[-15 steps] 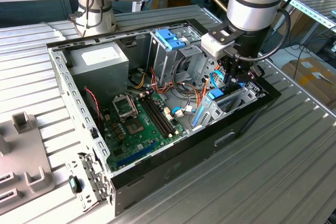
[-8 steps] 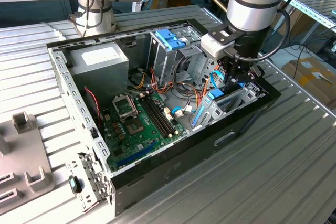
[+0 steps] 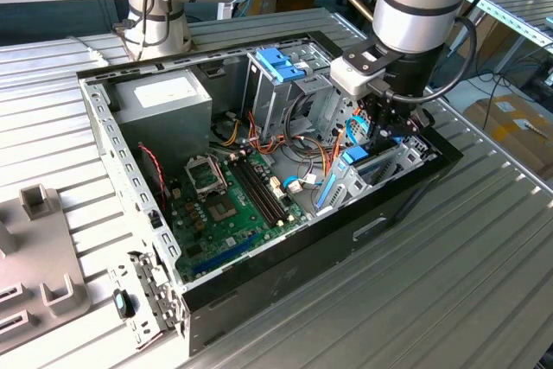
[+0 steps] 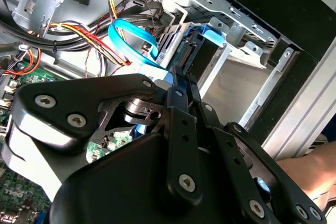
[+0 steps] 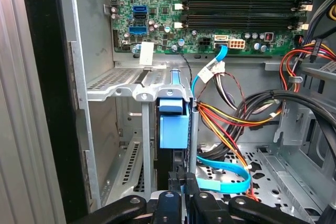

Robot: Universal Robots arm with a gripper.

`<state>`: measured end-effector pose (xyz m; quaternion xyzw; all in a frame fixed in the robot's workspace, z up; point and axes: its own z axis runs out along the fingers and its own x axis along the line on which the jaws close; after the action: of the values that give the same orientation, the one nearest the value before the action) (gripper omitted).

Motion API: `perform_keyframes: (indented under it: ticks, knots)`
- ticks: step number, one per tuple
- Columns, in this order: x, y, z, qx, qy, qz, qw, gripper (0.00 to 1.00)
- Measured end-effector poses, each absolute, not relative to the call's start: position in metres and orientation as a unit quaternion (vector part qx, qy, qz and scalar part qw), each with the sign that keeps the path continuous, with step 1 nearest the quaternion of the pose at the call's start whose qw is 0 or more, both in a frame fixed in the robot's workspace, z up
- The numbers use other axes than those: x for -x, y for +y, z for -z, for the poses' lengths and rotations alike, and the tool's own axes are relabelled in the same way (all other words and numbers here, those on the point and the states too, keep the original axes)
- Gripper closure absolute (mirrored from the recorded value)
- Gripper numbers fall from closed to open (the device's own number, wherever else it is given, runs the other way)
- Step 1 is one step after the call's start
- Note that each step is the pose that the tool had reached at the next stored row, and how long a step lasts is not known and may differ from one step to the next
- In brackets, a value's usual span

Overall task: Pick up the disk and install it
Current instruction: 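Insert the first disk wire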

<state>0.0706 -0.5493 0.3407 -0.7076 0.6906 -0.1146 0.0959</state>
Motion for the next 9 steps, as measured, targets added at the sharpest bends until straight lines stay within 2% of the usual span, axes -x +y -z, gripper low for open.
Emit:
perform_keyframes:
  ticks: [9]
  knots:
    - [-0.0706,-0.5493,-0.3378,0.708,0.691,0.115,0.096,0.84]
